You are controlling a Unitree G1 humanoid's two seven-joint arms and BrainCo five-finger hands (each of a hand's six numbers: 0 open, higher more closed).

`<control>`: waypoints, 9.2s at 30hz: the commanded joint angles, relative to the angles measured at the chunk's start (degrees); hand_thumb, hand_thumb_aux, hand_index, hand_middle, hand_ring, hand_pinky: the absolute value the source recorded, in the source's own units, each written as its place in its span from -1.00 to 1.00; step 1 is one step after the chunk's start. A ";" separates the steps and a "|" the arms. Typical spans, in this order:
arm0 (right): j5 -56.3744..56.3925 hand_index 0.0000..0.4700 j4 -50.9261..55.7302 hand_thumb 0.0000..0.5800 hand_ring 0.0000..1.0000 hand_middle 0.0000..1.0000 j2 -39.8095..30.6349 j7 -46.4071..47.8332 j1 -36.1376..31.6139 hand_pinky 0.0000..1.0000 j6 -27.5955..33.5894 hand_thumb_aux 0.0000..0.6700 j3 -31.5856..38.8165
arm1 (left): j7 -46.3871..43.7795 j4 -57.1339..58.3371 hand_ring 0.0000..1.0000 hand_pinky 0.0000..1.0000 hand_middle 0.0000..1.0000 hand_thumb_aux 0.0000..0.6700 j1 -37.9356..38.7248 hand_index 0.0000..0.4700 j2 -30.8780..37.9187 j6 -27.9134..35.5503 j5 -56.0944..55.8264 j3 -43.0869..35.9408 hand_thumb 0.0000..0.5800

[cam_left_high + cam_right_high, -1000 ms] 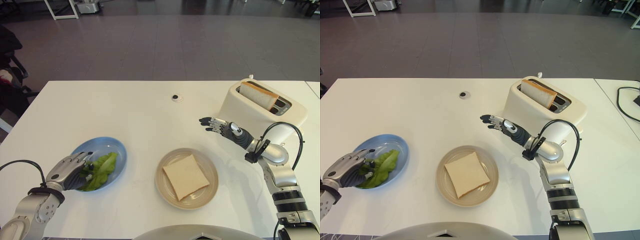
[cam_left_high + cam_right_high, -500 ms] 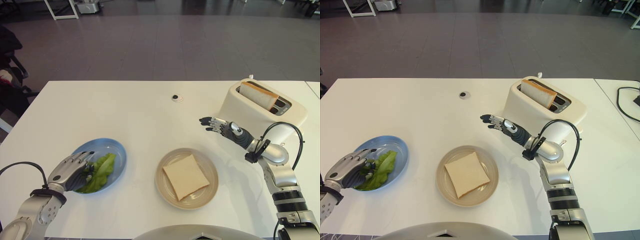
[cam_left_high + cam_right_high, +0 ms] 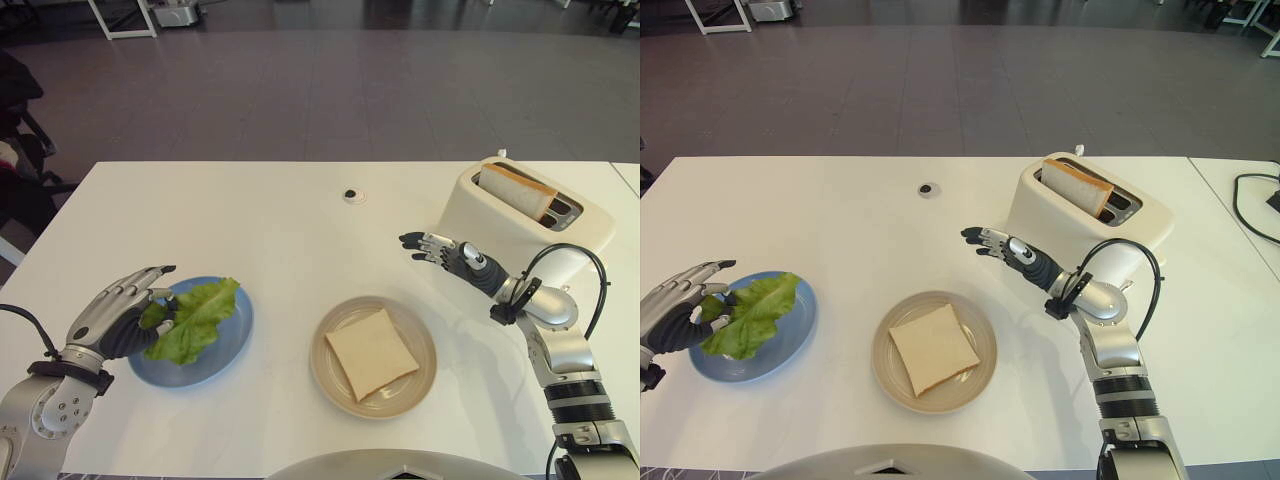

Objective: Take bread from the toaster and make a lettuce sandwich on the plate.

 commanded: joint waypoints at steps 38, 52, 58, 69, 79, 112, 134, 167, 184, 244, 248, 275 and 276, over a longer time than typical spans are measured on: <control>-0.89 -1.00 3.35 -1.00 -1.00 -1.00 1.44 -0.50 -3.04 -1.00 -0.43 -1.00 0.70 | -18.41 -11.88 -1.00 -1.00 -1.00 1.00 -26.68 1.00 -17.97 14.62 10.23 -47.07 1.00; -1.05 -1.00 3.36 -1.00 -1.00 -1.00 1.70 -0.57 -3.13 -1.00 -0.51 -1.00 1.19 | -16.85 -11.51 -1.00 -1.00 -1.00 -0.47 -26.95 -0.47 -19.37 15.32 12.59 -47.28 -0.09; -1.09 -1.00 3.54 -1.00 -1.00 -1.00 1.65 -0.54 -3.32 -1.00 -0.66 -1.00 1.18 | -17.13 -14.62 -1.00 -1.00 -1.00 -0.32 -26.64 -0.32 -18.63 15.97 11.99 -44.95 0.13; -23.12 -1.00 1.34 -1.00 -1.00 -1.00 -16.64 -14.45 -21.04 -1.00 -20.72 -1.00 -9.72 | -5.11 -20.46 -1.00 -1.00 -1.00 -1.00 -5.41 -1.00 -34.70 7.25 -27.79 -26.96 -1.00; -49.82 -1.00 34.44 -1.00 -1.00 -1.00 -28.21 -35.27 -27.73 -1.00 -29.89 -1.00 2.93 | -7.59 -18.43 -1.00 -1.00 -1.00 -1.00 -3.53 -1.00 -36.62 3.43 -38.24 -24.82 -1.00; 0.78 1.00 27.56 1.00 -1.00 -1.00 -24.52 -3.87 -37.58 -1.00 -13.51 1.00 -10.45 | -6.55 -14.71 -1.00 -1.00 -1.00 -1.00 -3.69 -1.00 -35.73 -2.62 -28.14 -24.17 -1.00; -1.41 1.00 2.37 1.00 -1.00 -1.00 -8.02 17.77 -15.66 -1.00 21.59 1.00 20.20 | -3.72 -24.40 -1.00 -1.00 -1.00 -1.00 -2.42 -1.00 -31.01 -11.92 0.17 -21.67 -1.00; -0.11 1.00 -18.08 1.00 -1.00 -1.00 -8.61 13.96 -3.55 -1.00 25.24 1.00 14.78 | 3.82 -30.17 -1.00 -1.00 -1.00 -0.94 -0.51 -0.94 -25.89 -12.66 9.02 -18.82 -0.88; -1.61 1.00 -22.27 1.00 -1.00 -1.00 -6.96 10.64 -0.90 -1.00 24.80 1.00 16.70 | 3.07 -27.06 -1.00 -1.00 -1.00 -0.62 1.45 -0.62 -22.49 -14.58 12.10 -16.36 -0.31; -21.01 -1.00 -5.62 -1.00 -1.00 -1.00 -2.09 -8.84 -10.62 -1.00 0.04 -1.00 10.14 | -14.84 -15.41 -1.00 -1.00 -1.00 -0.40 3.79 -0.40 -2.44 -15.32 27.71 -41.16 0.03; -19.84 -1.00 -4.99 -1.00 -1.00 -1.00 -2.48 -9.20 -9.87 -1.00 -1.44 -1.00 8.16 | -14.05 -13.34 -1.00 -1.00 -1.00 -0.15 -0.54 -0.15 -2.24 -13.88 34.56 -42.66 0.34; -12.70 -1.00 -11.42 -1.00 -1.00 -1.00 -13.47 -6.04 2.85 -1.00 -22.42 -1.00 -0.09 | -9.01 -22.69 -1.00 -1.00 -1.00 -1.00 -12.00 -1.00 -4.43 -7.52 -6.89 -18.18 -1.00; -11.49 -1.00 -12.80 -1.00 -0.88 -0.88 -16.49 -3.78 5.81 -0.88 -25.41 -1.00 -0.96 | -10.01 -23.57 -1.00 -1.00 -1.00 -1.00 -6.01 -1.00 -4.31 -8.27 -9.05 -16.17 -1.00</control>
